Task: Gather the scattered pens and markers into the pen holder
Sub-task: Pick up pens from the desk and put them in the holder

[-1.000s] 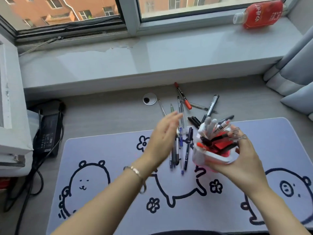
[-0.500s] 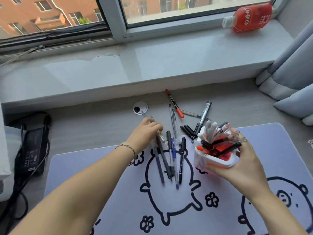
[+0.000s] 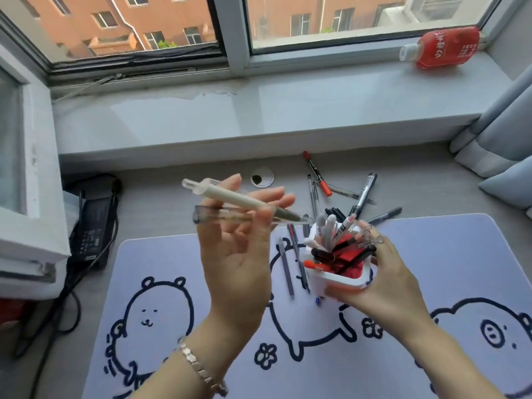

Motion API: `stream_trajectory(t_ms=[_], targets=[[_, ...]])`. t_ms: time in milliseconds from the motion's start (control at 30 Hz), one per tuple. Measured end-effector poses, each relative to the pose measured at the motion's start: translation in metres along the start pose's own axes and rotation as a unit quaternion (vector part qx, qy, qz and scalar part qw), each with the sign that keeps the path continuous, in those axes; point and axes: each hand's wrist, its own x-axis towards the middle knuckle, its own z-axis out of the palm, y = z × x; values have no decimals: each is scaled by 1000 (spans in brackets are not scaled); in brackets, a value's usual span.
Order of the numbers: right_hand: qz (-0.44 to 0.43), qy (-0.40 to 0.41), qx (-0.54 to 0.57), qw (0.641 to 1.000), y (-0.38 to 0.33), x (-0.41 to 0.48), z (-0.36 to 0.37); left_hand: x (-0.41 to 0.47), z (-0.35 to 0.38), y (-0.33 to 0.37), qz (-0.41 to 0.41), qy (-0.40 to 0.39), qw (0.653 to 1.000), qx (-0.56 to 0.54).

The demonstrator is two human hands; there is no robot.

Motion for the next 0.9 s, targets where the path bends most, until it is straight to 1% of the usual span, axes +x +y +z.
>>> stream_trajectory(t_ms=[67, 133, 167, 200, 267, 333, 400, 500, 567, 600, 667, 733, 767, 800, 833, 867, 900], targets=[[-12, -2, 13, 1000, -6, -6, 6, -13, 3, -10, -61, -33, 998, 7], [-25, -3, 17, 1000, -10, -10, 9, -22, 2, -20, -114, -51, 990, 60], [-34, -3, 8, 999, -10, -12, 10, -24, 1, -23, -123, -50, 987, 92], [-40, -3, -1, 999, -10, -14, 10, -24, 0, -24, -123, -46, 985, 116], [-44, 1, -13, 999, -10, -17, 9, -21, -3, -24, -111, -54, 984, 129], [-43, 1, -9, 999, -10, -19, 8, -16, -4, -25, -89, -85, 983, 136], [-40, 4, 3, 999, -10, -21, 8, -14, -4, -27, -74, -113, 975, 178], [-37, 14, 11, 999, -10, -24, 6, -17, -3, -30, -91, -149, 957, 233], [-28, 20, 22, 999, -8, -25, 4, -26, 0, -27, -115, -218, 939, 241], [-26, 22, 24, 999, -7, -24, 3, -32, 2, -27, -126, -265, 930, 223], [-32, 21, 13, 999, -4, -22, 1, -43, 5, -29, -118, -346, 909, 199], [-33, 21, 1, 999, 1, -20, -1, -46, 9, -28, -103, -402, 884, 214], [-25, 21, 4, 999, 4, -18, -3, -43, 12, -28, -125, -404, 886, 189], [-11, 23, 11, 1000, 8, -17, -5, -39, 14, -29, -173, -371, 902, 138], [2, 27, 21, 999, 11, -17, -8, -34, 15, -34, -228, -303, 921, 90], [12, 31, 31, 999, 14, -16, -11, -29, 13, -45, -266, -217, 936, 74], [18, 36, 38, 998, 17, -16, -13, -24, 10, -61, -290, -139, 941, 106]])
